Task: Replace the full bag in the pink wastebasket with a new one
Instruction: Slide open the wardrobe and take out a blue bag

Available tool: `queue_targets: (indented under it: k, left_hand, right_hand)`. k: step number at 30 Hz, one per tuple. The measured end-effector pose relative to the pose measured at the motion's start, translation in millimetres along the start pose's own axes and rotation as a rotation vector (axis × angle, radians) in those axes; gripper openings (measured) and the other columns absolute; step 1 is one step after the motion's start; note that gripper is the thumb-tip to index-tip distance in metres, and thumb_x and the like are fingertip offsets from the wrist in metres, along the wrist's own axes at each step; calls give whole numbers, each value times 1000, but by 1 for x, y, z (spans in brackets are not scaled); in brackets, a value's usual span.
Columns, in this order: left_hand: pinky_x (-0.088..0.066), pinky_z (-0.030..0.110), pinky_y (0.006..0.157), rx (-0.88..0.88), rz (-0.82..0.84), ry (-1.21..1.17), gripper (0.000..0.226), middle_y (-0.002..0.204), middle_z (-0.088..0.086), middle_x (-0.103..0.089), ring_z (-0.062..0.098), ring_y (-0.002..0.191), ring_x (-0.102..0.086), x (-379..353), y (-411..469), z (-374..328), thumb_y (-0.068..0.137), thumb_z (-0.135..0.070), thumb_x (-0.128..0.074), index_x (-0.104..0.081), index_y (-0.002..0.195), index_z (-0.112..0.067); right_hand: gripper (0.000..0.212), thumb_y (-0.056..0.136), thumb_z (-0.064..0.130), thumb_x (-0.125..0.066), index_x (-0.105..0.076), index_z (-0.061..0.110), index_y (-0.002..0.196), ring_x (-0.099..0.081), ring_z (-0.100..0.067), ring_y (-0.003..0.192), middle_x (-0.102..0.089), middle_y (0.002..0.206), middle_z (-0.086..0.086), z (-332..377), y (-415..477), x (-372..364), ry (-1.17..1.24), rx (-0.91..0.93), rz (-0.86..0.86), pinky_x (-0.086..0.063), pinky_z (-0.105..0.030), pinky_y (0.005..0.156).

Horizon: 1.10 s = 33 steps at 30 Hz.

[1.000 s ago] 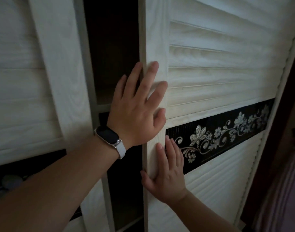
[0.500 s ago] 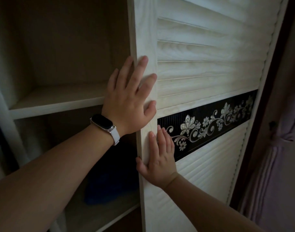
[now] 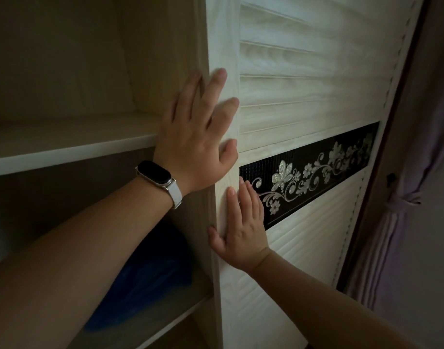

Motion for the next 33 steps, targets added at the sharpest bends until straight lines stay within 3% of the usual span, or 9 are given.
queue_targets:
  k: [8, 19, 23, 27, 30, 33]
  left_hand:
    - [-36, 51, 97, -5, -107, -95, 51, 149, 18, -40, 45, 135, -36, -13, 7, -2, 75, -29, -54, -60, 122, -9]
    - [-32, 57, 107, -36, -17, -218, 53, 153, 20, -31, 46, 140, -26, -15, -13, -11, 77, -28, -56, -57, 126, -9]
    - [-26, 52, 114, -81, 93, -407, 63, 156, 22, -19, 44, 144, -17, -15, -40, -12, 80, -29, -61, -40, 137, -12]
    - [-34, 43, 109, -16, 225, -460, 65, 156, 18, -22, 31, 139, -33, 1, -66, 5, 87, -33, -60, -35, 143, -11]
    - [-33, 41, 107, 59, 399, -415, 63, 155, 11, -29, 24, 138, -34, 12, -103, 19, 89, -39, -53, -36, 145, -15]
    - [-32, 36, 103, 140, 579, -312, 64, 154, 7, -32, 21, 134, -37, 21, -157, 31, 88, -47, -45, -36, 145, -19]
  right_hand:
    - [84, 80, 52, -56, -23, 7, 143, -25, -41, 141, -25, 149, -24, -16, 1, 4, -45, 41, 52, -27, -54, 111]
    - [82, 82, 48, -59, -25, 6, 143, -27, -41, 140, -31, 148, -28, -12, -3, 9, -22, -22, 81, -26, -53, 113]
    - [76, 86, 48, -59, -27, 12, 145, -27, -34, 141, -31, 149, -20, -6, -8, 22, -45, -71, 130, -23, -48, 115]
    - [60, 84, 38, -61, -43, 15, 137, -33, -35, 137, -32, 144, -16, 5, -11, 40, -6, -14, 86, -29, -50, 111]
    - [49, 86, 34, -59, -56, 12, 129, -40, -32, 133, -47, 138, -15, 19, -11, 54, 55, 84, 144, -31, -51, 108]
    - [41, 88, 32, -55, -61, 10, 123, -52, -26, 120, -60, 125, -10, 36, -17, 60, 165, 209, 278, -40, -42, 101]
Point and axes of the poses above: each hand's wrist, its own y-axis towards the middle knuckle, its own x-axis out of the back of the hand, z = x × y, the point moved 4 cm from there along y, towards the middle knuckle
